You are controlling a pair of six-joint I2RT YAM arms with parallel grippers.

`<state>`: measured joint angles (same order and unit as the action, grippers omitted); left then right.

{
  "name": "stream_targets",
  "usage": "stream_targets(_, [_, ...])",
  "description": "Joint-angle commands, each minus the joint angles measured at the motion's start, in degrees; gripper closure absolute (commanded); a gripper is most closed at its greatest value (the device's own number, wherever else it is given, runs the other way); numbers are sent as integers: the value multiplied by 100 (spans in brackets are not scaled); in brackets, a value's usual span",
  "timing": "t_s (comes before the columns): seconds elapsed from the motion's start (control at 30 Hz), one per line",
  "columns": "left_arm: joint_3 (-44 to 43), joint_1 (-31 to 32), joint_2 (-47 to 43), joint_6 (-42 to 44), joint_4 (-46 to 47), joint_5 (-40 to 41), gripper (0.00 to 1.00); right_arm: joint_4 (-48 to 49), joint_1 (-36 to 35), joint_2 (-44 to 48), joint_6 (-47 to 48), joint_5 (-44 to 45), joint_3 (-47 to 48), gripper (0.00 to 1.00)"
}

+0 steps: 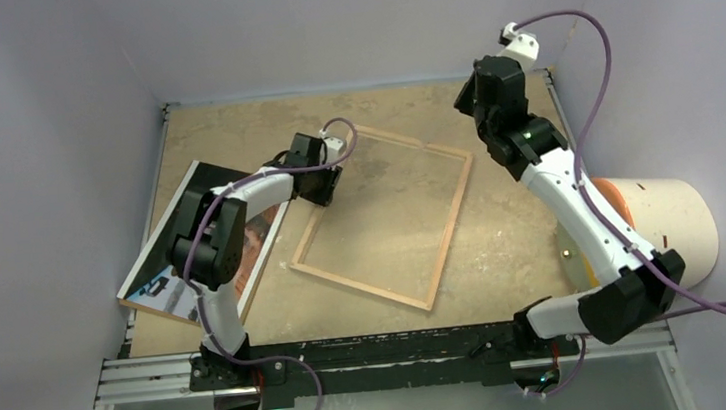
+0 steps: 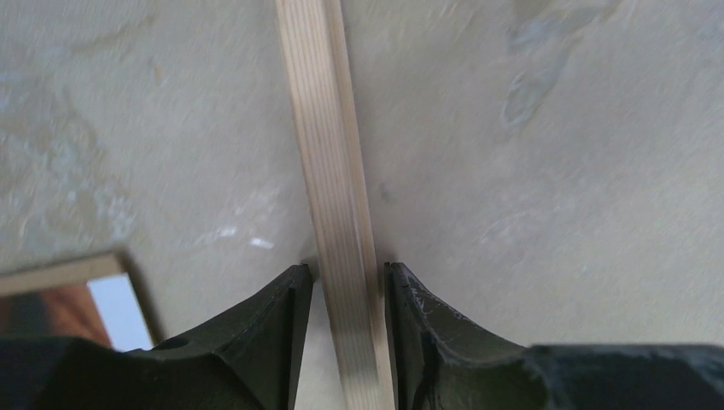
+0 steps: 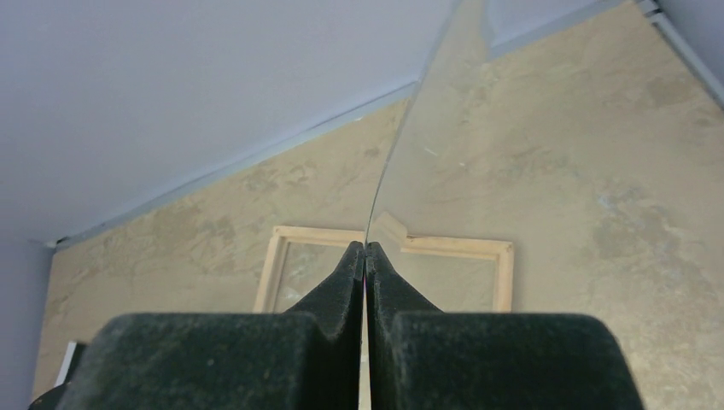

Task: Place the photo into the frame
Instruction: Move the photo frame to the center of the board.

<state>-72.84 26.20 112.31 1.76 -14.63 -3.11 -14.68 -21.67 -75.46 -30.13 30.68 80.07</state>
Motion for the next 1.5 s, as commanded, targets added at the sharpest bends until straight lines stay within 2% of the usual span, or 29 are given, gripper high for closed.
stream_targets(0.0, [371,-282,-382,-98,-547,-117,61,-30,9,-339,144,-705,733,100])
stream_targets(0.1, [592,-448,-501,-335,-576,-348,63,-119,11,-660,219,-1150,1137,100])
stream_targets(0.23, [753,-572,-494,-574,-675,-653,73,-417,13,-1089,233,-2048,1862,100])
stream_targets(0.3, [791,-610,-421,-663,-748,-785,82,-568,8,-1292,227,-2308,2224,100])
stream_targets(0.37, [831,-649,-359,-773,-830,-881,97,-676,13,-1457,299,-2567,2506,100])
stream_targets(0.4, [871,-665,-344,-826,-838,-941,100,-701,11,-1521,324,-2676,2633,100])
stream_targets(0.73, [1461,-712,-746,-1551,-690,-1286,100,-973,52,-2367,503,-3690,4081,100])
stream_targets(0.77, [1523,-712,-795,-1651,-649,-1409,98,-995,76,-2448,500,-3813,4181,100])
stream_targets(0.83, [1598,-717,-888,-1758,-582,-1495,82,-950,194,-2526,408,-4125,4230,100])
stream_targets(0.93, [1468,-763,-1002,-1691,-634,-1540,67,-812,358,-2416,224,-4462,4008,100])
stream_targets(1.0, [1363,-765,-1056,-1511,-535,-1320,56,-623,427,-2239,96,-4564,3700,100])
stream_targets(1.07, [1134,-757,-1027,-1054,-316,-1114,49,-472,452,-2056,12,-4625,3435,100])
stream_targets(1.13, [684,-773,-743,-512,-137,-975,37,-445,453,-1895,-43,-4646,3229,100])
stream_targets(1.3, [-949,-852,292,374,-895,-1332,39,-518,461,-1473,-149,-4720,2645,100])
stream_targets(1.47, [-2017,-853,1050,357,-1471,-1705,50,-712,484,-1086,-162,-4545,2279,100])
